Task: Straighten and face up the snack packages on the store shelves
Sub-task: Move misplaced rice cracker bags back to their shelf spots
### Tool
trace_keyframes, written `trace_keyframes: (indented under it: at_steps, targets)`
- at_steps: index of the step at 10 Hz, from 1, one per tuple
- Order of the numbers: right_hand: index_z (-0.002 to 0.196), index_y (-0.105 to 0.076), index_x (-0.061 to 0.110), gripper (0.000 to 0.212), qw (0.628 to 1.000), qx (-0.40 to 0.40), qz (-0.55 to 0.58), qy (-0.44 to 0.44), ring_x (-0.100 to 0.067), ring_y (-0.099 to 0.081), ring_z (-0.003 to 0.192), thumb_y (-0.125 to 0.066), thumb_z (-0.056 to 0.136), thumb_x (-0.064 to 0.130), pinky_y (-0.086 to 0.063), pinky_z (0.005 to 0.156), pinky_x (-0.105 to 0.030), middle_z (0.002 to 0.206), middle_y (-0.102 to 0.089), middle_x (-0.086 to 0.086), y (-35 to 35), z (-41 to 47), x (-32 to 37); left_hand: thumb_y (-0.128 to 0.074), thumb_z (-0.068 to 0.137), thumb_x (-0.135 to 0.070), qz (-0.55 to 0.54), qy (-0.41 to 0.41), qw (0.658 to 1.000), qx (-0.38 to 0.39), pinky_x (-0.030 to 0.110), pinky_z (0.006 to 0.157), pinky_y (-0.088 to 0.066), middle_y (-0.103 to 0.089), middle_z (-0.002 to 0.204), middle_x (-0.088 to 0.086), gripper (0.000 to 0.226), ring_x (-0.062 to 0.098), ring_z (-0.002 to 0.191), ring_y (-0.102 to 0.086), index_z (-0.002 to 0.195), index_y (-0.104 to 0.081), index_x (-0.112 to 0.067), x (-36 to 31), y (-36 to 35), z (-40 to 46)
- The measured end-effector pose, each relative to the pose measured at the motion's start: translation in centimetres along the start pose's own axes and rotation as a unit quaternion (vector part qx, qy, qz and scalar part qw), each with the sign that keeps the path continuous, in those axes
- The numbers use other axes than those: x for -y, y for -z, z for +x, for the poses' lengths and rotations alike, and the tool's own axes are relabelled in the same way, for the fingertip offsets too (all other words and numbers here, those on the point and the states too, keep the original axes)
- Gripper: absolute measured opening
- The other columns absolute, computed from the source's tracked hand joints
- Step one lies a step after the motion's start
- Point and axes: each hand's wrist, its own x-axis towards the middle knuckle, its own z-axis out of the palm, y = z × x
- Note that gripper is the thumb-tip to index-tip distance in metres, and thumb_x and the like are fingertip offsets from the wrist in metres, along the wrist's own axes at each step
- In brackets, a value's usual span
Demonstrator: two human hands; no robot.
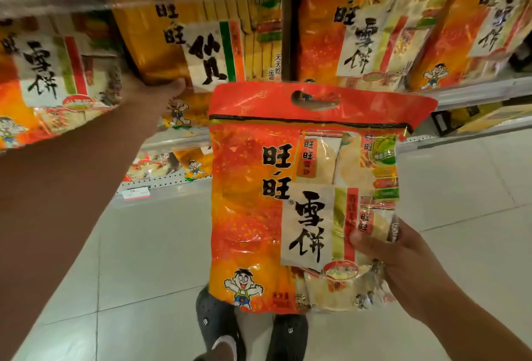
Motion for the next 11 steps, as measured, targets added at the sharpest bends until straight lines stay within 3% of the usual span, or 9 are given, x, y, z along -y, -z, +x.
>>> trace_keyframes:
  at_steps: [2,3,4,5,7,8,9,10,11]
  targets:
    - [0.114,-0.068,0.012,0.072,0.999,-0.01,0.014,-0.029,-0.043,-0.067,0.101,-0.097,0.05,0.028,-0.057,0.077,-0.049,0.113,-0.069,-0.023,1.3,-1.1,0.3,-0.093,0.042,-0.059,-0.026,-0.048,0.998,-0.026,0.051,0.088,-0.055,-0.071,0.115,-0.004,0.088,0.022,0.105,-0.069,0.119,-0.062,-0.031,-0.3,0.6,0.3]
    - [0.115,-0.068,0.011,0.068,0.999,0.007,0.013,-0.035,-0.043,-0.068,0.101,-0.095,0.054,0.024,-0.057,0.076,-0.049,0.113,-0.069,-0.024,1.1,-1.0,1.1,-0.092,0.05,-0.054,-0.009,-0.038,0.998,-0.046,0.037,0.079,-0.059,-0.073,0.109,-0.012,0.075,0.014,0.1,-0.07,0.115,-0.061,-0.035,-3.2,-0.6,-3.1]
    - [0.117,-0.067,0.01,0.049,0.999,0.024,0.009,-0.03,-0.044,-0.067,0.103,-0.081,0.069,0.011,-0.056,0.079,-0.05,0.116,-0.067,-0.024,0.7,-0.8,1.7,-0.086,0.069,-0.038,-0.004,-0.08,0.996,-0.049,0.022,0.069,-0.059,-0.075,0.095,-0.018,0.047,0.003,0.09,-0.071,0.11,-0.066,-0.029,-4.7,-0.5,-6.1]
    - [0.121,-0.063,0.008,0.048,0.999,0.045,0.007,-0.031,-0.045,-0.065,0.106,-0.073,0.074,0.004,-0.056,0.08,-0.05,0.118,-0.066,-0.025,0.4,-1.0,1.9,-0.084,0.074,-0.031,-0.047,-0.053,0.996,-0.05,0.036,0.076,-0.06,-0.074,0.106,-0.004,0.052,0.015,0.096,-0.072,0.12,-0.064,-0.018,-4.9,1.1,-8.4]
    - [0.115,-0.067,0.005,0.05,0.998,0.049,-0.017,-0.036,-0.042,-0.067,0.101,-0.072,0.066,-0.002,-0.058,0.074,-0.043,0.113,-0.067,-0.027,0.5,-2.1,1.8,-0.09,0.057,-0.046,-0.09,0.044,0.992,-0.082,0.053,0.083,-0.056,-0.075,0.107,0.0,0.068,0.023,0.095,-0.073,0.117,-0.066,-0.024,-1.7,6.1,-14.6]
    - [0.121,-0.063,0.005,0.05,0.997,0.064,-0.03,-0.038,-0.043,-0.066,0.105,-0.065,0.072,-0.004,-0.057,0.075,-0.046,0.117,-0.066,-0.026,-0.4,-1.3,2.2,-0.088,0.059,-0.042,-0.105,0.079,0.987,-0.09,0.054,0.084,-0.056,-0.074,0.108,0.001,0.067,0.024,0.096,-0.072,0.119,-0.065,-0.023,0.8,8.9,-17.1]
    - [0.114,-0.068,0.008,0.039,0.993,0.091,-0.067,-0.018,-0.037,-0.069,0.101,-0.061,0.077,0.0,-0.057,0.078,-0.048,0.112,-0.07,-0.019,-2.9,0.9,3.2,-0.085,0.061,-0.038,-0.108,0.103,0.984,-0.102,0.05,0.079,-0.058,-0.075,0.106,0.0,0.063,0.023,0.094,-0.073,0.119,-0.065,-0.024,3.0,11.6,-18.6]
    - [0.101,-0.069,0.007,0.027,0.993,0.068,-0.094,0.001,-0.031,-0.068,0.091,-0.061,0.077,0.002,-0.046,0.091,-0.056,0.095,-0.071,-0.012,-4.9,4.1,4.0,-0.083,0.062,-0.037,-0.112,0.117,0.981,-0.109,0.046,0.074,-0.06,-0.075,0.103,-0.001,0.061,0.022,0.09,-0.074,0.118,-0.066,-0.025,4.9,13.8,-19.9]
    - [0.108,-0.063,0.005,0.03,0.993,0.054,-0.101,0.011,-0.035,-0.055,0.112,-0.058,0.079,0.002,-0.036,0.105,-0.06,0.109,-0.062,-0.018,-6.5,7.6,5.5,-0.081,0.064,-0.033,-0.127,0.129,0.978,-0.106,0.048,0.075,-0.059,-0.075,0.106,0.004,0.061,0.027,0.093,-0.073,0.121,-0.064,-0.02,6.1,14.5,-21.2]
